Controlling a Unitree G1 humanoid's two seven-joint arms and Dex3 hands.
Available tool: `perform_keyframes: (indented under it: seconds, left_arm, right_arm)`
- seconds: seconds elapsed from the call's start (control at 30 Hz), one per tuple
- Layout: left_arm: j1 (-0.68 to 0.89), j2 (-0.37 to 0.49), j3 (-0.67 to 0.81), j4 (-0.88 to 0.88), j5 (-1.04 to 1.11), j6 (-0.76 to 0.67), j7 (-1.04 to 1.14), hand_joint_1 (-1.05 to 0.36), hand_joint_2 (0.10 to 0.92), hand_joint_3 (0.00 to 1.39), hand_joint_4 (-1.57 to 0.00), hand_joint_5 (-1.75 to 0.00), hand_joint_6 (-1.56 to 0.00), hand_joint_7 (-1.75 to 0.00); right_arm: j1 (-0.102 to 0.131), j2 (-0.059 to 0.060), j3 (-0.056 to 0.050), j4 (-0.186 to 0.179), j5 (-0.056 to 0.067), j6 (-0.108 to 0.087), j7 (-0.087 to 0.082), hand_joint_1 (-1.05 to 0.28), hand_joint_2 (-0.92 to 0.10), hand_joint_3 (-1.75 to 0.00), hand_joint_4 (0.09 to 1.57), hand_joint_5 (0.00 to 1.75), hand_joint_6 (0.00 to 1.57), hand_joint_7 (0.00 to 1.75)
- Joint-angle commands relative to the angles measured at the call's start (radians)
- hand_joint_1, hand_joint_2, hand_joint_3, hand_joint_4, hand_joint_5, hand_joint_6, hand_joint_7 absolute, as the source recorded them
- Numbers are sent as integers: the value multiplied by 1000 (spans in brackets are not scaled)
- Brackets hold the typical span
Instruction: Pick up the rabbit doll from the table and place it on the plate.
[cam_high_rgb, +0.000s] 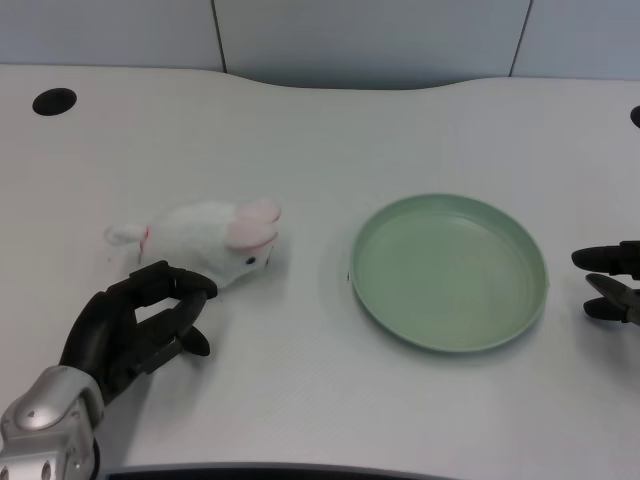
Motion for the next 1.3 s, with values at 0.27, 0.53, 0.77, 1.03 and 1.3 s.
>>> perform_keyframes:
  seconds: [0.27, 0.53, 0.77, 1.03, 1.3]
  left_arm:
    - [-7, 18, 3, 28, 8, -40, -6, -473, 921, 436, -541, -1626, -565, -1176]
    - [-5, 17, 6, 17, 2, -25, -2, -480, 921, 422, -529, -1622, -560, -1177]
    - [10, 25, -10, 17, 35, -193, -23, -559, 921, 158, -523, -1566, -620, -891]
    - [2, 91, -88, -42, 283, -472, 150, -535, 921, 82, -430, -1081, -616, -173]
    - [-161, 292, -223, -41, 708, -563, 420, -636, 921, 41, -182, -389, -346, -1]
  right_arm:
    - [-9, -11, -5, 0, 6, 13, -12, -508, -921, -151, 1151, 39, 981, 3]
    - [-11, -8, -8, 6, 12, 10, -7, -505, -921, -137, 1167, 49, 991, 5]
    - [-6, -4, 0, 0, 1, 6, -18, -512, -921, -152, 1136, 33, 976, 0]
    - [1, 1, 4, -33, 0, 57, -32, -503, -921, -150, 1147, 39, 975, 0]
    - [4, 3, 8, -31, -2, 46, -27, -499, -921, -158, 1128, 29, 976, 2]
